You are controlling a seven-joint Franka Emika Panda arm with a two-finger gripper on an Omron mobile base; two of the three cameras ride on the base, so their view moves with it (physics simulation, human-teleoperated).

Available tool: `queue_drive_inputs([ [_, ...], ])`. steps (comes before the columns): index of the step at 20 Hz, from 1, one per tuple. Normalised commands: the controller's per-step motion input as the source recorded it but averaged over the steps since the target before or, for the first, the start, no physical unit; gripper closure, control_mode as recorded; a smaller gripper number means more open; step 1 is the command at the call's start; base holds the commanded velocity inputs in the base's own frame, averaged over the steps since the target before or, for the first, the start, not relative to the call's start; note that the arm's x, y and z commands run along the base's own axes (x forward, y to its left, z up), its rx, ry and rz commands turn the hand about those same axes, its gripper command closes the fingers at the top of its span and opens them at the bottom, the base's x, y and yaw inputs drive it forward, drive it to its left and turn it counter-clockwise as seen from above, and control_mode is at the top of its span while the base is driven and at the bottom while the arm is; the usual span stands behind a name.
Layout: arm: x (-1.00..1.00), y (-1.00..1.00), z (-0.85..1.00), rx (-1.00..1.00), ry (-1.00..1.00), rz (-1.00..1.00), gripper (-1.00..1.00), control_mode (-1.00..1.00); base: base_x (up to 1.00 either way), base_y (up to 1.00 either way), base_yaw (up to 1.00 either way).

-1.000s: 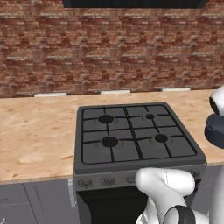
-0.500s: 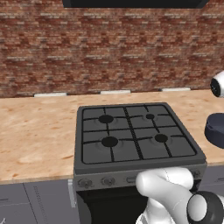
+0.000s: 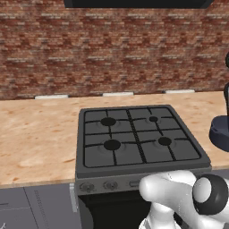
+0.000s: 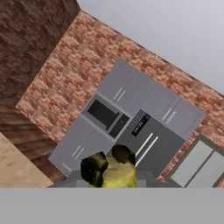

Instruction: Turn on the sink faucet. Then move the broccoli from the counter to the sink. Turn off the sink. Move the vegetable from the sink to the pot next to the stove. Finally move the pot to the front left burner.

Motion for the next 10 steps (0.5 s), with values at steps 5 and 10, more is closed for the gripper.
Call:
queue_drive_inputs([
  [5,0.0,-0.28,-0.13,0.45,0.13,0.0,1.0,-1.0,0.0,0.0,0.0],
  [10,0.01,-0.25,-0.46,0.42,0.07,0.0,1.0,-1.0,0.0,0.0,0.0],
])
